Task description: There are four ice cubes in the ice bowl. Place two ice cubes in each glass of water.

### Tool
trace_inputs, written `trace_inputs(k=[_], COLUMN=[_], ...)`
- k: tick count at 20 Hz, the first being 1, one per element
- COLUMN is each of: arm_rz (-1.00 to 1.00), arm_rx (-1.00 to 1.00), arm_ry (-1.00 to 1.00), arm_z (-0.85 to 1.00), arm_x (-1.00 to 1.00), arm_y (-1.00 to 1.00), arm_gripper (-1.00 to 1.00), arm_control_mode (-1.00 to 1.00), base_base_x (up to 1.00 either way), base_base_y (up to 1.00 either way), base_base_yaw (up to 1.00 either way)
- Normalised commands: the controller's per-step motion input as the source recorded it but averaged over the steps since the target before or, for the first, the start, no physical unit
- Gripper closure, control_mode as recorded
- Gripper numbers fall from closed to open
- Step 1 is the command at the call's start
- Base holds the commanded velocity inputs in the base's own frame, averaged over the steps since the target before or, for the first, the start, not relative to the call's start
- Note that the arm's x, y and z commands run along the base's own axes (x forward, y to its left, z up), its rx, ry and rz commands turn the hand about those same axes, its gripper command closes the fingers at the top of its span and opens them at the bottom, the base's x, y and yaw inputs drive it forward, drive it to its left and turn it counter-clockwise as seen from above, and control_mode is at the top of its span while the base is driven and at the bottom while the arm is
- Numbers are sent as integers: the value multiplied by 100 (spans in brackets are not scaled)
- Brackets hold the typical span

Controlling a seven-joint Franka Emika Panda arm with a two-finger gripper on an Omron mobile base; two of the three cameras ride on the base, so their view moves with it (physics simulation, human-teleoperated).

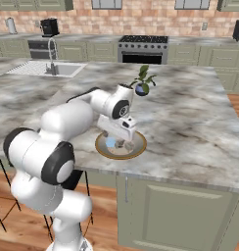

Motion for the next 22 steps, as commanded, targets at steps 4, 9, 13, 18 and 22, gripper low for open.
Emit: trace_inputs(k=[4,9,13,18,22], arm_rz=[-3,-9,-14,-12,-12], arm_rx=[0,0,-4,-8,-16], arm_ry=[17,12,3,1,0], arm_z=[-6,-29,-37,-16,0], arm_x=[10,23,31,11,0], arm_y=[-12,0,0,-4,-1], arm_gripper=[-100,-100,-100,-100,-100], arm_control_mode=[-100,-100,-100,-100,-100], base_base_x=[0,0,0,0,0], base_base_y=[0,0,0,0,0], base_base_yaw=[0,0,0,0,0])
